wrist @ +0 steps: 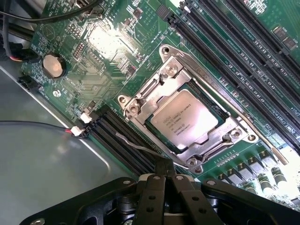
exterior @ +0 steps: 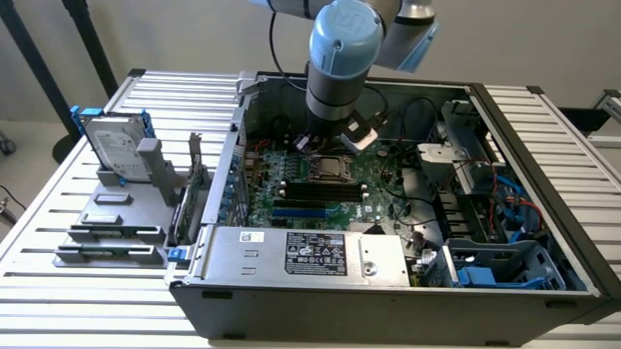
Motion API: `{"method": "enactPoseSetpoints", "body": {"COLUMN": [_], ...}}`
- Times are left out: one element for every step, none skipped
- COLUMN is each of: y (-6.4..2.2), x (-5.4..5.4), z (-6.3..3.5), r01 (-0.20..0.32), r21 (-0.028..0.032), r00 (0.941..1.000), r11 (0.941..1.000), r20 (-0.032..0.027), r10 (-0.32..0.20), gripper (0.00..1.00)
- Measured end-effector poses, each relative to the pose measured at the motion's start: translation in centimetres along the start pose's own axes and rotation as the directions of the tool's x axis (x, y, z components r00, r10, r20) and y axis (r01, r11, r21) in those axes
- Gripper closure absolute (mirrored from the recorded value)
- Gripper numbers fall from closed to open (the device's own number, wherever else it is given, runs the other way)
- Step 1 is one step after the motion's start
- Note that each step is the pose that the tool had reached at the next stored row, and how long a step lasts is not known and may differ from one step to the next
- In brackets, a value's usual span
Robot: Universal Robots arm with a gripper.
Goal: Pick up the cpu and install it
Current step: 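Install the first cpu locking lever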
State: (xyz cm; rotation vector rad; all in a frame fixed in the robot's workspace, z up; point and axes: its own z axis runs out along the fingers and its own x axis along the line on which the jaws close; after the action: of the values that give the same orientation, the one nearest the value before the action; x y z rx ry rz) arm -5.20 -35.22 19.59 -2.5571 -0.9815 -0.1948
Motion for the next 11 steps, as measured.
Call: {"method": "enactPoseSetpoints", "body": {"y": [0.00, -0.01, -0.03, -0.06, -0.10, -0.14, -0.19, -0.23, -0.25, -0.26, -0.26], "x": [0.02, 0.05, 0.08, 0.11, 0.14, 0.18, 0.22, 0.26, 0.29, 0.30, 0.31], "z": [0.02, 0.04, 0.07, 0.11, 0.14, 0.18, 0.23, 0.26, 0.29, 0.30, 0.31], "r01": [0.000, 0.000, 0.000, 0.000, 0.000, 0.000, 0.000, 0.000, 0.000, 0.000, 0.000], "r21": [-0.0009, -0.0016, -0.0024, -0.0030, -0.0037, -0.0042, -0.0047, -0.0052, -0.0059, -0.0067, -0.0075], "r00": [1.0000, 1.0000, 1.0000, 1.0000, 1.0000, 1.0000, 1.0000, 1.0000, 1.0000, 1.0000, 1.0000], "r11": [1.0000, 1.0000, 1.0000, 1.0000, 1.0000, 1.0000, 1.0000, 1.0000, 1.0000, 1.0000, 1.0000], "r20": [0.0009, 0.0017, 0.0023, 0.0029, 0.0035, 0.0037, 0.0040, 0.0046, 0.0054, 0.0060, 0.0067], "r10": [0.000, 0.000, 0.000, 0.000, 0.000, 0.000, 0.000, 0.000, 0.000, 0.000, 0.000], "gripper": [0.89, 0.89, 0.89, 0.89, 0.89, 0.89, 0.89, 0.89, 0.89, 0.89, 0.89]}}
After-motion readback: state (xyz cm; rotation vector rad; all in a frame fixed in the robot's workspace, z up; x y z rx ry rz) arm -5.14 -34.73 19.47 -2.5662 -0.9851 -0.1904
